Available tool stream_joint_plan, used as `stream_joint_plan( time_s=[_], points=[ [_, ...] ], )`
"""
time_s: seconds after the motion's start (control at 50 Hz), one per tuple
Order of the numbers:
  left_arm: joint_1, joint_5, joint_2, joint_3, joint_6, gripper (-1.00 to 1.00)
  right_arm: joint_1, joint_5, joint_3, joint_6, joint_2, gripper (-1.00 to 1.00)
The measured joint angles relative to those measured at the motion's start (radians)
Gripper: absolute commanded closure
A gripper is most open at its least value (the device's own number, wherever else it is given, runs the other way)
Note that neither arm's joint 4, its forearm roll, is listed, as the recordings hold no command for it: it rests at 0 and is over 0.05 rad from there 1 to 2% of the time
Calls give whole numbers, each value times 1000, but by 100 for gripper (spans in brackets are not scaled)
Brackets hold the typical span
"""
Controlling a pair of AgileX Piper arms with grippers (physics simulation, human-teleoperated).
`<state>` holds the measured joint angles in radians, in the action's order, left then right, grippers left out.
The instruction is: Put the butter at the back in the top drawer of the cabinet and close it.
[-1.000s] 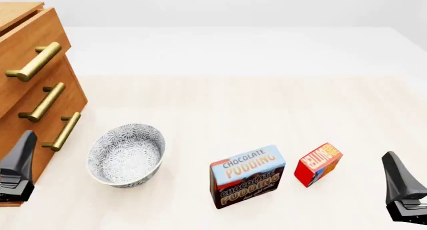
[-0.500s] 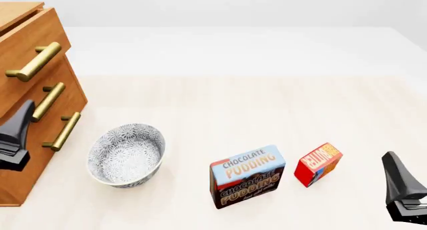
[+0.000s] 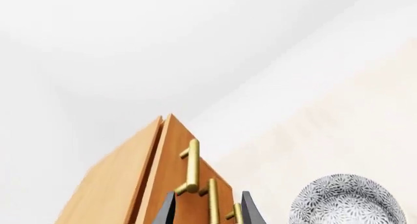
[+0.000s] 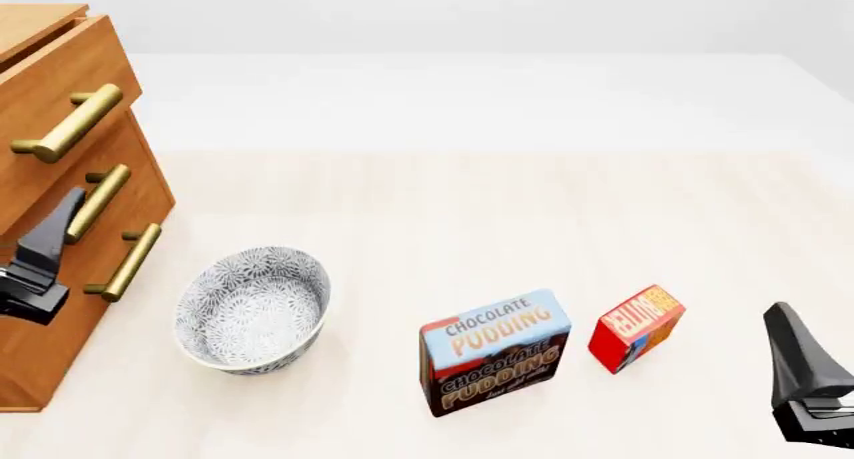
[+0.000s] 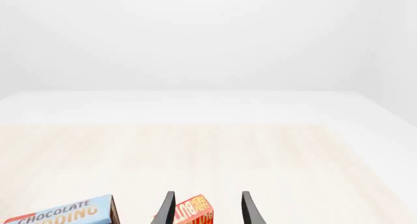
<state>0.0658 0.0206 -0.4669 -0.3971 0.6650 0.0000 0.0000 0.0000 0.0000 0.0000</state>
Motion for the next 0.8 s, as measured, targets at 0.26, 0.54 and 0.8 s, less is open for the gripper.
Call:
stream_joint_plan(
  time_s=[0.26, 0.54, 0.8],
  points=[
    [6, 15, -49, -8, 93, -100, 0, 0, 0, 0, 0, -100],
    [-1, 21, -90, -21, 167, -100, 0, 0, 0, 0, 0, -100],
    [-15, 27, -124, -31, 225, -100, 0, 0, 0, 0, 0, -100]
  ],
)
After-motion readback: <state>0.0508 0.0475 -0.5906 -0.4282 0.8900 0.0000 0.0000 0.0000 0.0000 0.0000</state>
